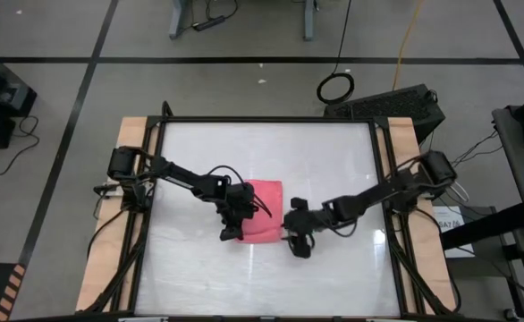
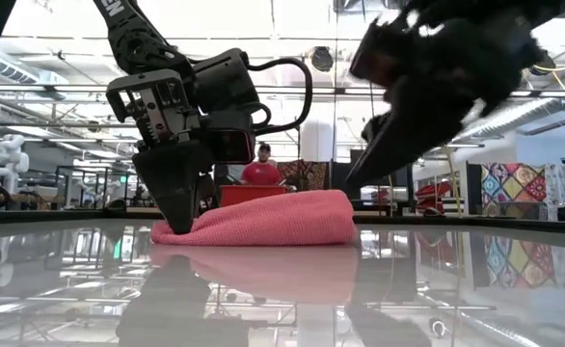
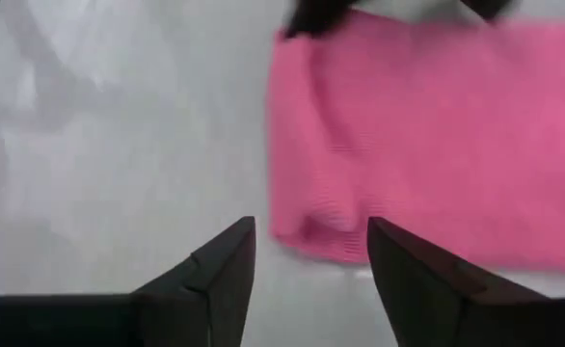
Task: Roll towel
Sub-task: Roll the pink microfiber cloth
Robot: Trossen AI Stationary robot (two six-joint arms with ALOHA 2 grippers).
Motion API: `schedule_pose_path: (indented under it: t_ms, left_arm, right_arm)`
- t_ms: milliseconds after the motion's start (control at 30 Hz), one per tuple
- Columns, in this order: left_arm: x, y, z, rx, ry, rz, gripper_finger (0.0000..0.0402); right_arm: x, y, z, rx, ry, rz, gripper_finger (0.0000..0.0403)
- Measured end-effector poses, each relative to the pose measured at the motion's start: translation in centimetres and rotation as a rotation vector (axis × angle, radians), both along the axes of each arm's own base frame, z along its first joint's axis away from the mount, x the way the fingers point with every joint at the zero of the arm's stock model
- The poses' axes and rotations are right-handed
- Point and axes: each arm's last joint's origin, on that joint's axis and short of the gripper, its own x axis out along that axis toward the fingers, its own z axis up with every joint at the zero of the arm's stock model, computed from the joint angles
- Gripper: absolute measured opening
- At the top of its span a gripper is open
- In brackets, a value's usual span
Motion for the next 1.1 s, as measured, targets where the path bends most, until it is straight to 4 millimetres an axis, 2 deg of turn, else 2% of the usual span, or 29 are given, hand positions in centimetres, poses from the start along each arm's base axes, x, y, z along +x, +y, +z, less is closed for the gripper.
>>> schedule_pose_path:
  t_ms: [167, 333, 700, 1100]
  left_arm:
    - [0.0, 0.0, 0.0, 0.0, 0.002, 0.001, 0.0005]
    - [0.0, 0.0, 0.0, -0.001, 0.002, 0.0, 0.0005]
    - [0.0, 0.0, 0.0, -0.017, 0.007, -0.004, 0.0005]
    - [0.0, 0.3, 0.0, -0.033, 0.015, 0.014, 0.0005]
  right_arm:
    - [-0.9, 2.7, 0.2, -0.23, -0.076, 0.105, 0.0192]
    - [-1.2, 4.0, 0.4, -0.396, -0.138, 0.151, 0.0199]
    - [-0.2, 3.9, -2.3, -0.461, -0.107, 0.192, 0.0235]
    - [0.3, 3.0, -4.2, -0.481, -0.038, 0.183, 0.0196]
